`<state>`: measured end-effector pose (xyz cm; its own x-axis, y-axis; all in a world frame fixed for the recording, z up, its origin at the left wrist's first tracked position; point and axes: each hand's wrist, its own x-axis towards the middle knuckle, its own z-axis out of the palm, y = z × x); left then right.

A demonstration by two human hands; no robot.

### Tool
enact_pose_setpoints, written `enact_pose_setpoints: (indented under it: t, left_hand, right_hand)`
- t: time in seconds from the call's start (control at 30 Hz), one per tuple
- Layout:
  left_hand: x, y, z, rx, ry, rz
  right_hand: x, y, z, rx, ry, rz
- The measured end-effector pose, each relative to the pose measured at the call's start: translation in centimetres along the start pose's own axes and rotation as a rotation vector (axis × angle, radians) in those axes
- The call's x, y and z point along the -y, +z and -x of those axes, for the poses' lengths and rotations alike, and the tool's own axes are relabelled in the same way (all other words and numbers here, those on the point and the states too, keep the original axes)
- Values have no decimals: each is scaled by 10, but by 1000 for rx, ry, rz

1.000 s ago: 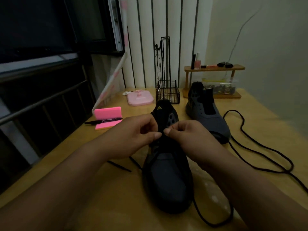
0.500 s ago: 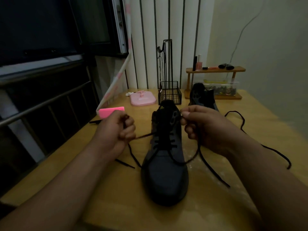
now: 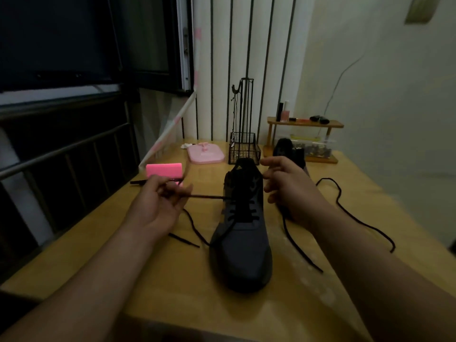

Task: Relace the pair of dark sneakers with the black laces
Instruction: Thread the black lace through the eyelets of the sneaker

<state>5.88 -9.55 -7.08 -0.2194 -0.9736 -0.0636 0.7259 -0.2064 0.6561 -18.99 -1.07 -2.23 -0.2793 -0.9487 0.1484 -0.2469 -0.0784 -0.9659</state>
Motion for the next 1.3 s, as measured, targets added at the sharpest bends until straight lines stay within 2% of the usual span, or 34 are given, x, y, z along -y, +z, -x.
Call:
enact_pose_setpoints:
  t: [0.03, 0.07, 0.17, 0.2, 0.27, 0.33, 0.4, 0.53, 0.6, 0.7, 0.77, 0.87, 0.97, 1.0, 1.03, 1.1, 1.17, 1.23, 1.3]
  left_hand:
    - [2, 0, 1, 3, 4, -60]
    - [4, 0, 2, 18, 27, -233]
    - [10, 0, 6, 145, 149, -1068]
    - [9, 1, 7, 201, 179, -1272]
    - [6, 6, 10, 354, 175, -1476]
    - [1, 10, 12, 407, 180, -1509]
    - [-2, 9, 9, 329, 261, -1477]
    - [-4, -3, -12, 75, 675, -1665]
    - [-8, -8, -20, -62, 800, -1692]
    - [-12, -8, -24, -253, 814, -1710]
    - [-9, -8, -26, -309, 768, -1797]
    - [-1, -10, -21, -285, 662, -1900]
    - [9, -8, 2, -207, 804, -1825]
    - [13, -5, 14, -104, 828, -1767]
    - [16, -1, 27, 39, 780, -1705]
    - [23, 5, 50, 327, 530, -1600]
    - [25, 5, 61, 484, 397, -1637]
    - [21, 6, 63, 519, 411, -1693]
    - [13, 13, 64, 459, 415, -1625]
  right_hand:
    - [-1, 1, 1, 14, -20, 80]
    - [-1, 2, 2, 33, -33, 145]
    - [0, 5, 3, 51, -30, 215]
    - [2, 5, 2, 44, -23, 207]
    - [3, 4, 1, 51, -20, 218]
    - [3, 2, 0, 78, -24, 259]
    - [3, 1, -2, 87, -10, 269]
    - [3, 1, -7, 104, -4, 312]
    - [4, 2, -10, 100, -5, 325]
    - [6, 2, -11, 88, 0, 327]
    - [7, 1, -11, 89, 1, 332]
    - [8, 1, -7, 85, -16, 361]
    - [4, 0, 1, 22, -118, 417]
    - [3, 0, 4, 4, -154, 426]
    - [1, 0, 7, -5, -185, 432]
    - [0, 2, 12, 3, -242, 452]
    - [3, 7, 18, 35, -288, 476]
    - [9, 11, 25, 107, -313, 509]
    - [17, 15, 33, 247, -312, 576]
